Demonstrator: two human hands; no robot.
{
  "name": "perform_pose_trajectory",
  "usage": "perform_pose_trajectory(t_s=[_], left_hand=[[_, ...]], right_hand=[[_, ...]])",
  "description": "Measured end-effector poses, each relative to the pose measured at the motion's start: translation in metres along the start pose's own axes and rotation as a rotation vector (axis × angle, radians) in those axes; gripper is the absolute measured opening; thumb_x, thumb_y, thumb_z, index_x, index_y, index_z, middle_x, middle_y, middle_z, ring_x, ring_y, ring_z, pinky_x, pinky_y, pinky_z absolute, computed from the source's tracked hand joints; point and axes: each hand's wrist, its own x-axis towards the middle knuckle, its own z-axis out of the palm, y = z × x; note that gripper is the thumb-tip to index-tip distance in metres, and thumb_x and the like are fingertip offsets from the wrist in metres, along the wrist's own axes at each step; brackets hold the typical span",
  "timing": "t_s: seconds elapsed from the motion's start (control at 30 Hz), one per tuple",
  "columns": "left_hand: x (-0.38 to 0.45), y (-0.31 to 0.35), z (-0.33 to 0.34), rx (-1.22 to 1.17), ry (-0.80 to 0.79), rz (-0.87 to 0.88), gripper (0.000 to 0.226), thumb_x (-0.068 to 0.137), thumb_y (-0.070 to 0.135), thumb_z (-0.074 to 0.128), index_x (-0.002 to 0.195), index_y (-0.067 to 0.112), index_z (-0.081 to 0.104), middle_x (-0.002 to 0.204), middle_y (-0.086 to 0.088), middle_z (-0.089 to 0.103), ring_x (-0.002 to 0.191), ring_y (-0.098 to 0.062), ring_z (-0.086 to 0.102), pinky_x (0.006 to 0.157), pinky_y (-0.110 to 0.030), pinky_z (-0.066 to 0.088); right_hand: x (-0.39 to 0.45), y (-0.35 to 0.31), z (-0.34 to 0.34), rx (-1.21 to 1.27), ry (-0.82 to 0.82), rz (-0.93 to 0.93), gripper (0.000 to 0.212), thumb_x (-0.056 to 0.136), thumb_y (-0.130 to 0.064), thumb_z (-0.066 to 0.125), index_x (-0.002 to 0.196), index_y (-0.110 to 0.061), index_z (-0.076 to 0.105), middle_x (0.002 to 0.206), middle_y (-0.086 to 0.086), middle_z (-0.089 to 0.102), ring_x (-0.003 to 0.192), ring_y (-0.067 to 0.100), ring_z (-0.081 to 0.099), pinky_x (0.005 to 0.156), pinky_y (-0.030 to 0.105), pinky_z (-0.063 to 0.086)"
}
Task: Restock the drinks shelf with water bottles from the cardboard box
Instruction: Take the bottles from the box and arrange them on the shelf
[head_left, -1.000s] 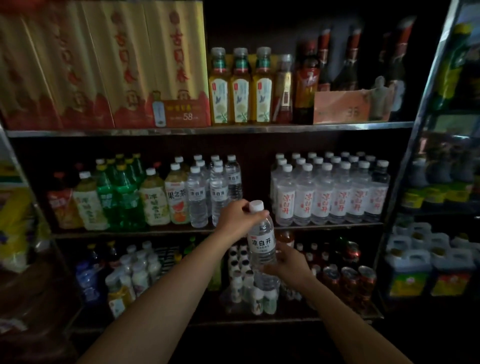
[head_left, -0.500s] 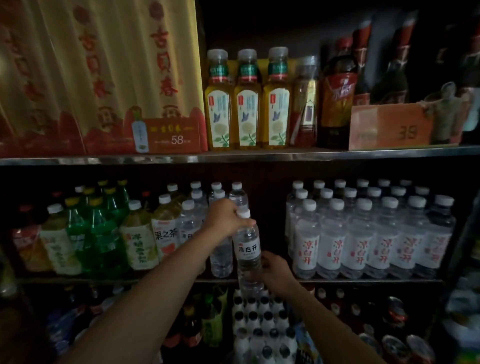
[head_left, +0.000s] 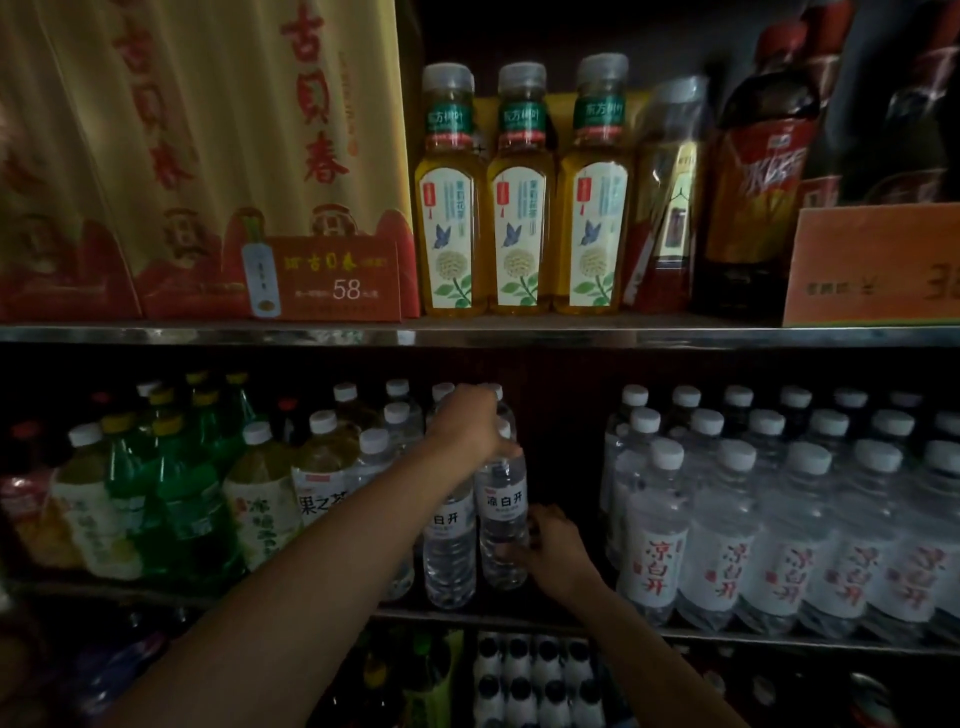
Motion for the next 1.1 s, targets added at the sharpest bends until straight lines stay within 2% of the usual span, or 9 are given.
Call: perform_pose_trajectory(t_s=[0.17, 0.3, 0.43, 0.5, 0.7, 0.8, 0.9, 1.0, 1.1], left_hand=[[0.025, 0.002, -0.002, 0.080, -0.072, -0.023, 0.050, 0.072, 0.038, 0.080, 0.102, 0.004, 0.060, 0.105, -0.009, 0.063, 0.098, -0.025, 0.061, 0.074, -0.031, 0.045], [0.033, -0.002, -0.004, 0.054, -0.082, -0.026, 0.035, 0.075, 0.033, 0.079, 0.091, 0.010, 0.058, 0.093, -0.006, 0.059, 0.089, -0.020, 0.059, 0.068, -0.024, 0.039], [0.035, -0.008, -0.001, 0.004, -0.041, -0.019, 0.036, 0.075, 0.029, 0.079, 0.100, 0.006, 0.066, 0.112, -0.006, 0.066, 0.101, -0.021, 0.062, 0.075, -0.023, 0.045], [0.036, -0.009, 0.000, -0.014, -0.056, -0.003, 0.030, 0.073, 0.028, 0.080, 0.092, 0.009, 0.066, 0.119, -0.006, 0.065, 0.105, -0.021, 0.062, 0.085, -0.029, 0.051], [0.029, 0.001, -0.004, 0.053, -0.062, -0.019, 0.034, 0.072, 0.029, 0.079, 0.064, 0.016, 0.049, 0.079, -0.007, 0.061, 0.085, -0.024, 0.064, 0.066, -0.028, 0.048], [0.021, 0.005, -0.010, 0.055, -0.024, -0.037, 0.026, 0.078, 0.025, 0.072, 0.065, 0.015, 0.052, 0.090, -0.013, 0.063, 0.088, -0.025, 0.064, 0.067, -0.031, 0.050], [0.008, 0.001, -0.017, 0.028, 0.020, -0.034, 0.024, 0.084, 0.026, 0.066, 0.070, 0.011, 0.052, 0.078, -0.003, 0.057, 0.086, -0.024, 0.062, 0.061, -0.026, 0.041], [-0.008, -0.005, -0.025, -0.017, 0.056, -0.008, 0.035, 0.083, 0.035, 0.066, 0.104, 0.007, 0.066, 0.099, -0.008, 0.066, 0.092, -0.023, 0.063, 0.071, -0.029, 0.050], [-0.039, -0.012, -0.032, -0.002, 0.083, 0.027, 0.043, 0.087, 0.036, 0.062, 0.120, 0.007, 0.062, 0.118, -0.012, 0.064, 0.106, -0.026, 0.061, 0.089, -0.036, 0.052]], right_hand=[[0.012, -0.005, 0.004, 0.046, 0.050, 0.031, 0.038, 0.080, -0.030, 0.073, 0.110, -0.014, 0.058, 0.114, 0.010, 0.060, 0.101, 0.025, 0.060, 0.083, 0.034, 0.051], [0.021, -0.007, 0.007, 0.083, 0.094, 0.063, 0.045, 0.078, -0.032, 0.075, 0.112, -0.010, 0.057, 0.112, 0.010, 0.063, 0.100, 0.026, 0.062, 0.083, 0.038, 0.053], [0.025, -0.005, 0.009, 0.102, 0.112, 0.078, 0.043, 0.076, -0.029, 0.078, 0.112, -0.012, 0.060, 0.112, 0.008, 0.064, 0.100, 0.025, 0.063, 0.084, 0.036, 0.053], [0.024, -0.005, 0.010, 0.119, 0.120, 0.085, 0.042, 0.076, -0.029, 0.078, 0.110, -0.012, 0.060, 0.111, 0.008, 0.064, 0.099, 0.024, 0.063, 0.083, 0.036, 0.053], [0.015, -0.011, 0.002, 0.124, 0.064, 0.153, 0.046, 0.077, -0.031, 0.078, 0.112, -0.004, 0.062, 0.111, 0.010, 0.068, 0.101, 0.023, 0.063, 0.074, 0.024, 0.047], [0.007, -0.013, -0.007, 0.149, 0.054, 0.161, 0.061, 0.075, -0.032, 0.080, 0.122, -0.002, 0.057, 0.120, 0.009, 0.064, 0.105, 0.019, 0.060, 0.074, 0.019, 0.042], [-0.008, -0.019, -0.018, 0.180, 0.050, 0.193, 0.077, 0.076, -0.031, 0.080, 0.137, -0.001, 0.043, 0.132, 0.010, 0.056, 0.115, 0.019, 0.054, 0.080, 0.017, 0.039], [-0.026, -0.027, -0.030, 0.143, 0.050, 0.190, 0.080, 0.078, -0.034, 0.077, 0.142, -0.004, 0.039, 0.137, 0.010, 0.052, 0.123, 0.022, 0.051, 0.092, 0.022, 0.041], [-0.048, -0.039, -0.041, 0.075, 0.070, 0.169, 0.072, 0.082, -0.038, 0.072, 0.139, -0.006, 0.044, 0.135, 0.008, 0.055, 0.121, 0.021, 0.053, 0.092, 0.022, 0.041]])
